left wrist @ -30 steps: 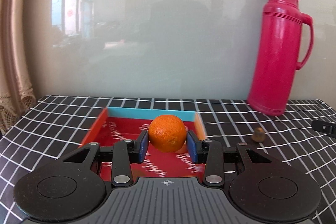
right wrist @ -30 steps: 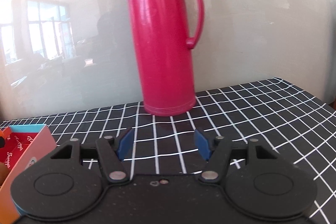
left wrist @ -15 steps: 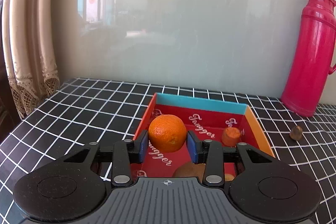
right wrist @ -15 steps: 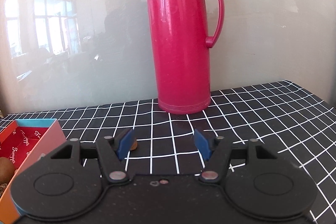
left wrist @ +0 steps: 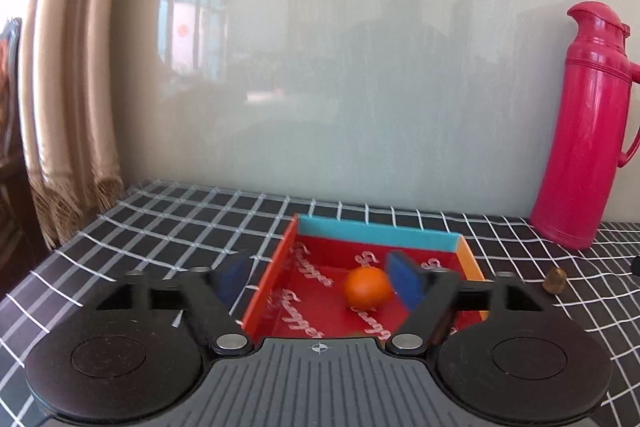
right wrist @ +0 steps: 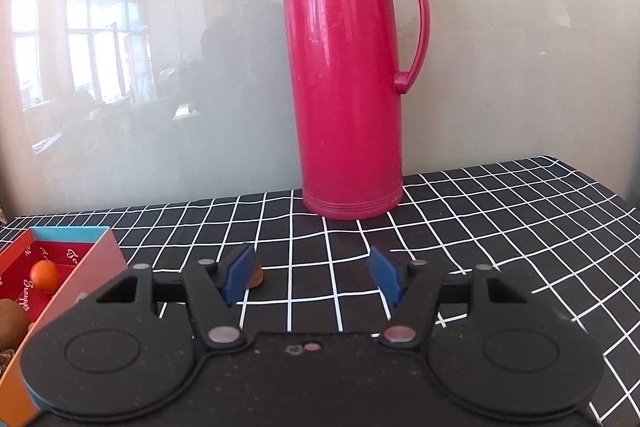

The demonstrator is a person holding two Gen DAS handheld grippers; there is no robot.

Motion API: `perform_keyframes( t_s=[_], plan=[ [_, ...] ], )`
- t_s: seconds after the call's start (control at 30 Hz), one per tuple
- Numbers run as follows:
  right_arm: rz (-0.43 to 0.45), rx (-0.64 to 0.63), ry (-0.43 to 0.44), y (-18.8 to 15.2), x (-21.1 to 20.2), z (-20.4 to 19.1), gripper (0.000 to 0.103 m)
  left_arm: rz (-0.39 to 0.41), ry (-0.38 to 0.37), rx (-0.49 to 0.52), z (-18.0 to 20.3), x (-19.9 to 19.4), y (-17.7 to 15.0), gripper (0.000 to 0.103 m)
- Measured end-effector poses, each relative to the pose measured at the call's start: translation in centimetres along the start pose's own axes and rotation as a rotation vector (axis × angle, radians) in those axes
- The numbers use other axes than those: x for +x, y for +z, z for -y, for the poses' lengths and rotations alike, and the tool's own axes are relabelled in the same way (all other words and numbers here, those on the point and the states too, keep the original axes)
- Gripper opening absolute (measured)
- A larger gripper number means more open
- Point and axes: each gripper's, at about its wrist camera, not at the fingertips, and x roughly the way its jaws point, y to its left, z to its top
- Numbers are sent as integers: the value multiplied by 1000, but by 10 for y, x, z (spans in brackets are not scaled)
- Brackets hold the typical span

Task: Organize fruits
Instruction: 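Reach the right tool to the small brown wrinkled fruit and close on it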

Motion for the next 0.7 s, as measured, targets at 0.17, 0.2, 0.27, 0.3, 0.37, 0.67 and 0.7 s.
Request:
perform_keyframes(
  t_s=[0.17, 0.2, 0.27, 0.3, 0.37, 0.67, 0.7],
  plan=[
    [-2, -9, 5, 1, 2, -3, 64, 0, 20, -38, -6, -3, 1, 86],
    [-3, -11, 7, 1, 2, -3, 64, 1, 32, -48, -10, -3, 0, 87],
    [-7, -19, 11, 1, 3, -5, 64, 6, 45, -67, -15, -2, 0, 95],
    [-9, -22, 13, 1, 4, -5, 64, 6, 53, -74, -18, -1, 0, 97],
    [-14, -29, 15, 1, 7, -7, 64, 8, 60, -78, -23, 0, 0, 100],
    [-28, -67, 30, 2, 22, -23, 64, -3, 83, -62, -38, 7, 0, 103],
    [-31, -72, 33, 2, 24, -26, 64, -2, 88, -64, -39, 6, 0, 103]
  ],
)
